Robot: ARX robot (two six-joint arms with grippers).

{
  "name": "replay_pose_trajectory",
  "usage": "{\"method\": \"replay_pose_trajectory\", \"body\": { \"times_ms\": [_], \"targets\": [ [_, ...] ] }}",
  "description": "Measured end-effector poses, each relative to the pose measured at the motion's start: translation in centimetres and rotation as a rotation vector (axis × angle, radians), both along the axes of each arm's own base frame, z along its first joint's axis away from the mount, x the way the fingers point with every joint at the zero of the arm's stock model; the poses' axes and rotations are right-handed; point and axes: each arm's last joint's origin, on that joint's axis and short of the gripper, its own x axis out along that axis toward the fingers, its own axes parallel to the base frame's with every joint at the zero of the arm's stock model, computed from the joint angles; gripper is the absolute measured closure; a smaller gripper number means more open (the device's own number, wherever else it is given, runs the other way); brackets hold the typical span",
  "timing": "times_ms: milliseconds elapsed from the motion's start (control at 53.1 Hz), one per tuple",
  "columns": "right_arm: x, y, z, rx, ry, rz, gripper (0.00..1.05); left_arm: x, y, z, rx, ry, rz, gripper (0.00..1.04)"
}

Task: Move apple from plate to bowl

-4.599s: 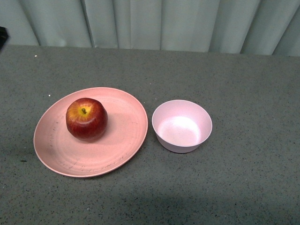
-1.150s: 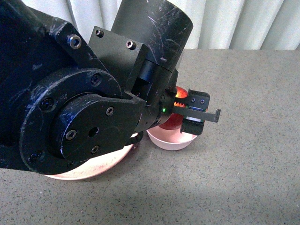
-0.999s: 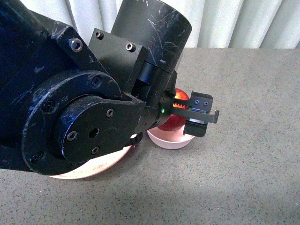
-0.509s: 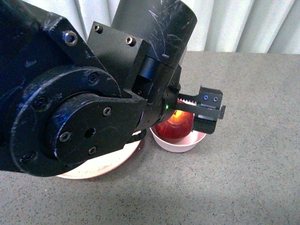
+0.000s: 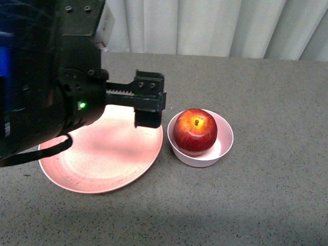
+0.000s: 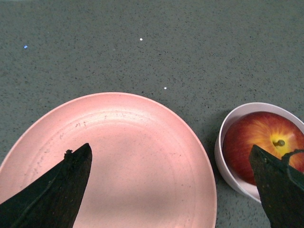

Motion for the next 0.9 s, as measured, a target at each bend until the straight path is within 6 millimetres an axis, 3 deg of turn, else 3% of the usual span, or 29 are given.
{"method": "replay_pose_trajectory", "body": {
  "times_ms": [207,396,509,584,735,905],
  "targets": [
    [0.0,0.0,0.0,0.000,0.000,0.000,0.09,-2.8,2.4,1.8,-0.026,-0.062,0.043,0.07],
    [0.0,0.0,0.0,0.000,0.000,0.000,0.09,-4.2,4.5,3.6,-0.042,-0.086,0.141,0.07],
    [0.0,0.0,0.0,0.000,0.000,0.001,0.09,-5.3,5.9,3.1,-0.013,-0.318,0.220,0.26],
    [0.0,0.0,0.0,0.000,0.000,-0.003,0.09,-6.3,7.2,4.0,-0.034,-0.423,0.241,0.39],
    [0.0,0.0,0.0,0.000,0.000,-0.002,0.09,-7.8,9.0,4.8,-0.035,-0.472,0.238,0.60],
    [0.0,0.0,0.0,0.000,0.000,0.000,0.09,-9.9,11.0,4.5,-0.017,-0.456,0.247,0.96]
  ]
}}
